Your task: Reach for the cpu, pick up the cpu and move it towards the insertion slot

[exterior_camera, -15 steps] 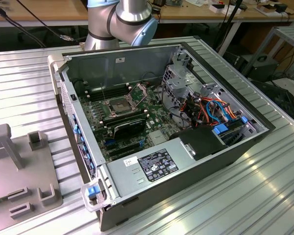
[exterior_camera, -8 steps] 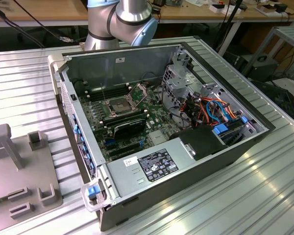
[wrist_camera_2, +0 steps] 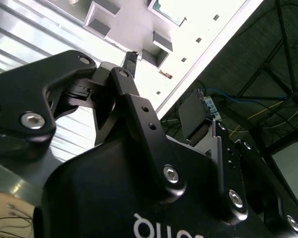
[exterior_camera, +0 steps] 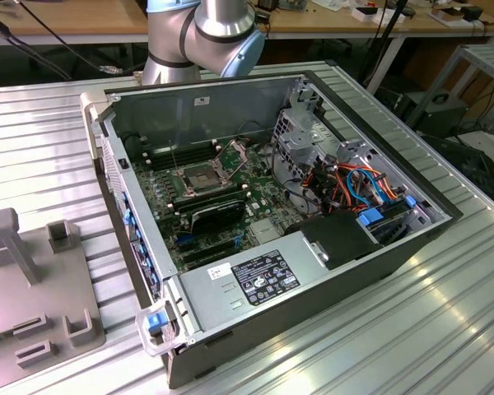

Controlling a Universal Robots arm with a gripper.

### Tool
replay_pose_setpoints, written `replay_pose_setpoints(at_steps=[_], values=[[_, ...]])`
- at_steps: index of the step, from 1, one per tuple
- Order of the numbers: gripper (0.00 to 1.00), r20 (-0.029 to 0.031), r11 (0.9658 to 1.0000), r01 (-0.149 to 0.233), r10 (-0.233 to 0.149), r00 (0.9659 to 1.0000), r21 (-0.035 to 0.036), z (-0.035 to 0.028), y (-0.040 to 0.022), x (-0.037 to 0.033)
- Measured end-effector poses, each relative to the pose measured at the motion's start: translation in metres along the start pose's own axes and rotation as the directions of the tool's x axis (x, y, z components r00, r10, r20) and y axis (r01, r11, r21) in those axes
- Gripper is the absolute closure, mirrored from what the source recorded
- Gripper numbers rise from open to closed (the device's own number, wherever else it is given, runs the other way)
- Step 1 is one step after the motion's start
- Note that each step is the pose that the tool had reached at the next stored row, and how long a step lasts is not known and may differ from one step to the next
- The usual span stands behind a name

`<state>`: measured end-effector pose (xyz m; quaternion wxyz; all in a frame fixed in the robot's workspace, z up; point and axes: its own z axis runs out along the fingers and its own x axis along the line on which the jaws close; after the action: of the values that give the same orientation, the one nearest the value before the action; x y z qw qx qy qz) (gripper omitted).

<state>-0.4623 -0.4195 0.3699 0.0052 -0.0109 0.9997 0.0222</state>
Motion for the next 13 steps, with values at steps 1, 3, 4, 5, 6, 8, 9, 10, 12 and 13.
replay_pose_setpoints(at_steps=[1, 3, 4, 5, 6, 8, 9, 10, 12, 13], values=[[0.38, -0.0001, 1.0, 0.0, 0.0, 1.0, 0.0001, 0.0025, -0.0001, 0.0], [0.38, -0.0001, 1.0, 0.0, 0.0, 1.0, 0.0, 0.0063, -0.0006, 0.0001], [0.38, -0.0002, 1.0, 0.001, -0.001, 1.0, 0.0001, 0.008, -0.001, 0.0001], [0.38, -0.0001, 1.0, 0.001, -0.001, 1.0, 0.0, 0.0097, -0.0014, 0.0001], [0.38, -0.0001, 1.0, 0.001, -0.001, 1.0, 0.0001, 0.0111, -0.0018, 0.0001], [0.38, -0.0002, 1.0, 0.001, -0.001, 1.0, 0.0001, 0.0146, -0.0022, 0.0003], [0.38, -0.0002, 1.0, 0.001, -0.001, 1.0, 0.0001, 0.0161, -0.0023, 0.0003], [0.38, -0.0001, 1.0, 0.001, -0.001, 1.0, 0.0, 0.0177, -0.0024, 0.0003], [0.38, -0.0002, 1.0, 0.001, -0.001, 1.0, 0.0, 0.0212, -0.0026, 0.0003], [0.38, -0.0001, 1.0, 0.001, -0.001, 1.0, 0.0, 0.0226, -0.0026, 0.0003]])
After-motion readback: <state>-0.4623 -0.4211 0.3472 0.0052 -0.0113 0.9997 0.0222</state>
